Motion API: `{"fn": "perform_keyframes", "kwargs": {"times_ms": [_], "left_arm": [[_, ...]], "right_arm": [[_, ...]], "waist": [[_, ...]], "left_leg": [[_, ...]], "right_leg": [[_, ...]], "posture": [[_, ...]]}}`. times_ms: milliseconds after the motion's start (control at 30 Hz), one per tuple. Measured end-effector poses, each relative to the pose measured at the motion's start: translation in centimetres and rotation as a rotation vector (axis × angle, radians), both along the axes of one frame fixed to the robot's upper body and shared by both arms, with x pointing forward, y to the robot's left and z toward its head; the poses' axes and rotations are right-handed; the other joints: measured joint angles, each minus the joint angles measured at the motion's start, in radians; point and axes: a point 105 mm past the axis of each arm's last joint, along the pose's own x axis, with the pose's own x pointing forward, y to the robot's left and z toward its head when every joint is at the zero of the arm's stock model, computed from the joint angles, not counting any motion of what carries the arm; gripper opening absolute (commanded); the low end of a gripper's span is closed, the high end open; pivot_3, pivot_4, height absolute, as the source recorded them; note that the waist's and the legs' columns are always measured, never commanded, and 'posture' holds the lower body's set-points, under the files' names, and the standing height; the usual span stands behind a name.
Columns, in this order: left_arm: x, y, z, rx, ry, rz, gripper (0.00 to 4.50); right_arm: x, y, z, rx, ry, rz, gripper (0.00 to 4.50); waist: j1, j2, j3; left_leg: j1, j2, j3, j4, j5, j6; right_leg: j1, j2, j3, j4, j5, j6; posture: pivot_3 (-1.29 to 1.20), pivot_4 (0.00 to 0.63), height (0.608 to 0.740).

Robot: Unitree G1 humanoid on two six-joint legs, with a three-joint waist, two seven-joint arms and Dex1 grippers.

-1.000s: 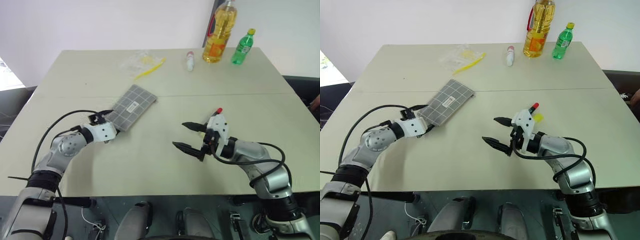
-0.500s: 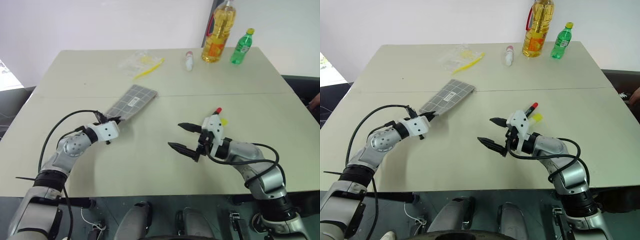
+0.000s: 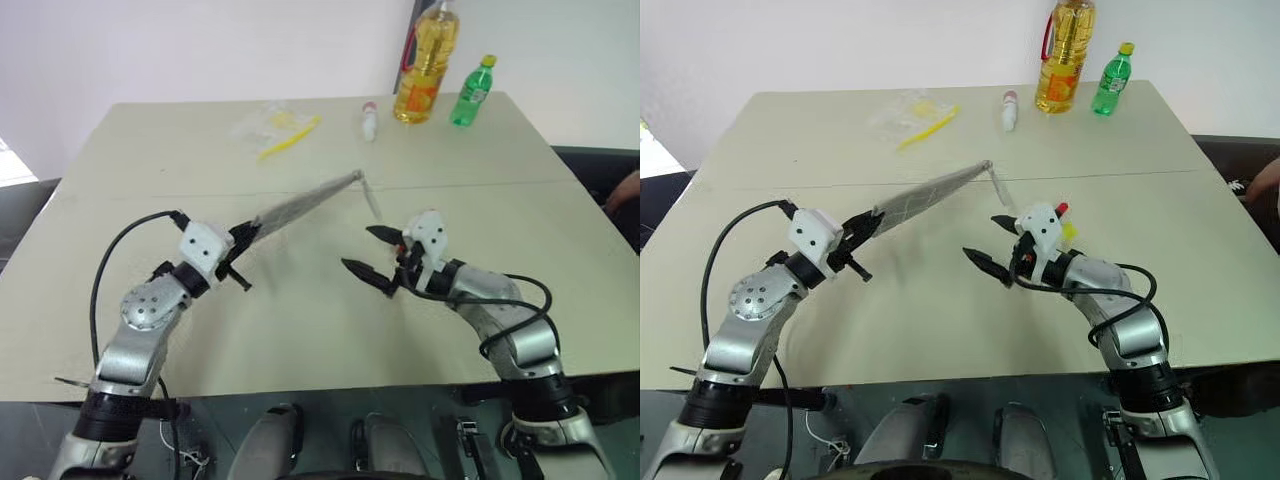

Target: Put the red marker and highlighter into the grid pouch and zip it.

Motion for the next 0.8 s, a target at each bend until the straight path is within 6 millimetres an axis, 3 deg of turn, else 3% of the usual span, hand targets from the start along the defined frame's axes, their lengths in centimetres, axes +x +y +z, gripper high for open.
{"fn": "perform_keyframes", "kwargs": {"times_ms": [267, 733, 800], "left_arm": [[-1.2, -0.7, -0.8, -0.082, 0.129, -0.046, 0.02], [-2.3, -1.5, -1.4, -0.039, 0.175, -0.153, 0.02], [-2.3, -1.5, -1.4, -0.037, 0.175, -0.154, 0.00]], "right_arm": [[2.7, -2.1, -0.1, -0.003, 0.038, -0.155, 4.50], [5.7, -2.6, 0.1, -0.019, 0.020, -0.273, 4.50], [5.9, -2.8, -0.3, -0.024, 0.030, -0.282, 3.95]], "waist": [[0.004, 0.000, 0.000], [0.002, 0.000, 0.000], [0.004, 0.000, 0.000]], "left_leg": [[0.000, 0.000, 0.000, 0.000, 0.001, -0.001], [0.000, 0.001, 0.000, -0.001, 0.001, -0.001], [0.000, 0.001, 0.000, -0.001, 0.001, -0.001]], "right_leg": [[-0.001, 0.001, 0.002, 0.000, 0.000, -0.001], [-0.003, 0.005, 0.009, 0.000, 0.001, -0.003], [-0.003, 0.005, 0.009, 0.000, 0.001, -0.003]], "posture": [[0.00, 0.150, 0.740], [0.00, 0.150, 0.740], [0.00, 0.150, 0.740]]}}
